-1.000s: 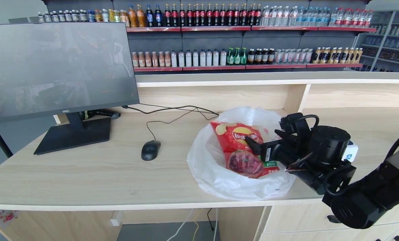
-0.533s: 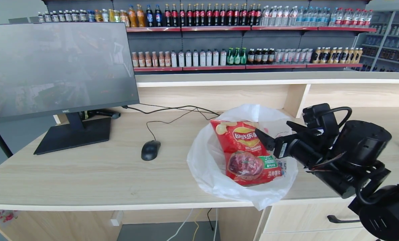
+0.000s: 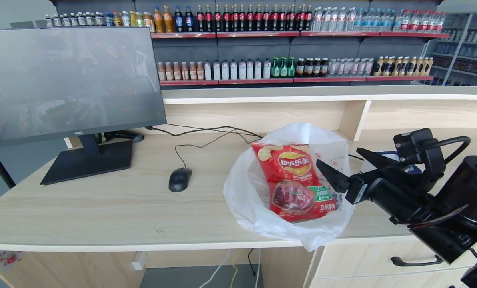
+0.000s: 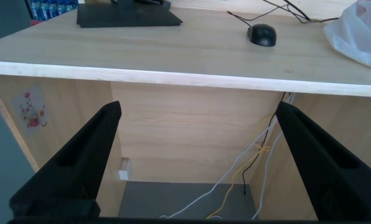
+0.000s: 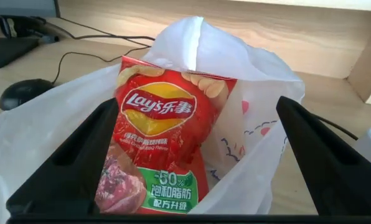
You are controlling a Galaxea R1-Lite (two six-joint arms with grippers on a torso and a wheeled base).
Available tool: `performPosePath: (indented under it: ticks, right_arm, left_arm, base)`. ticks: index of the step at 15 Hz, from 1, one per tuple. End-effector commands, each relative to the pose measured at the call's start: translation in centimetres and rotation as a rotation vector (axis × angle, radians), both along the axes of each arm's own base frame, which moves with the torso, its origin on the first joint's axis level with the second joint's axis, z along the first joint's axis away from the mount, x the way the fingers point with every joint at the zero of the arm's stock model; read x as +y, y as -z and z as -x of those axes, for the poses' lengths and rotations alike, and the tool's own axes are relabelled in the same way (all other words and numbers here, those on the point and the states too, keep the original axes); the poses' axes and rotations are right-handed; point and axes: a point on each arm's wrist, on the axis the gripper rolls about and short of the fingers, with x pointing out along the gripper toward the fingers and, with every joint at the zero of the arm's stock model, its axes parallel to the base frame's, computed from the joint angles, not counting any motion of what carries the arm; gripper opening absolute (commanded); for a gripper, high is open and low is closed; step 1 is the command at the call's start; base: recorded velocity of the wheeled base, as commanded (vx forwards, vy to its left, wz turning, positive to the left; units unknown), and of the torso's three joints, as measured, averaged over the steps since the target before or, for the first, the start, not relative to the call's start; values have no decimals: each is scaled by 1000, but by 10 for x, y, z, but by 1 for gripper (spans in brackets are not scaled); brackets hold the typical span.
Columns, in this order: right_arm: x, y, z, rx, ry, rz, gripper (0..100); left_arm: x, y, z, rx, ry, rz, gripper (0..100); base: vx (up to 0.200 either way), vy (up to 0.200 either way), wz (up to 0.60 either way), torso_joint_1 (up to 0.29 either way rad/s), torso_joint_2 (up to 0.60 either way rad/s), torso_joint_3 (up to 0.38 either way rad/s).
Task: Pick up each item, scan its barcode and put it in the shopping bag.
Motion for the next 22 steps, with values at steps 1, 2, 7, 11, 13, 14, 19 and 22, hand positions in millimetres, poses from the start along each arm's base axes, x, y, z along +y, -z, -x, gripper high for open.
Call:
performPosePath:
  ticks: [1,2,7,11,13,14,19,22]
  right_arm:
    - [-3,-4,7,-11,-1,-8,100]
    - [-4,-2,9,-5,-2,-4,100]
    - [-14,5,24,25,7,9,100]
    - [-15,0,21,0,17,6,100]
    - [-18,-5,26,-15,19,-8,100]
    - [-19,-5,27,-17,19,-7,100]
    - [-18,-5,27,-19,18,-6,100]
    - [-18,-4,25,-14,21,-9,100]
  left_arm:
    - [0,0,0,1,-1,10,100]
    - [0,0,0,1,-1,12,100]
    - [0,0,0,1,-4,15,100]
    - [0,0,0,1,-4,15,100]
    - [0,0,0,1,-3,15,100]
    - [0,0,0,1,-4,15,100]
    - [0,0,0,3,-4,16,100]
    - [0,0,0,1,-4,16,100]
  base:
    - [-200,0,0,2,-2,-2]
    - [-200,0,0,7,7,7]
    - [-200,0,0,-5,1,0]
    - [0,-50,0,-3,-1,2]
    - [0,-200,0,12,7,0]
    - [0,-200,0,17,-7,7]
    - [0,-200,0,5,4,-1]
    - [0,-200,0,2,2,1]
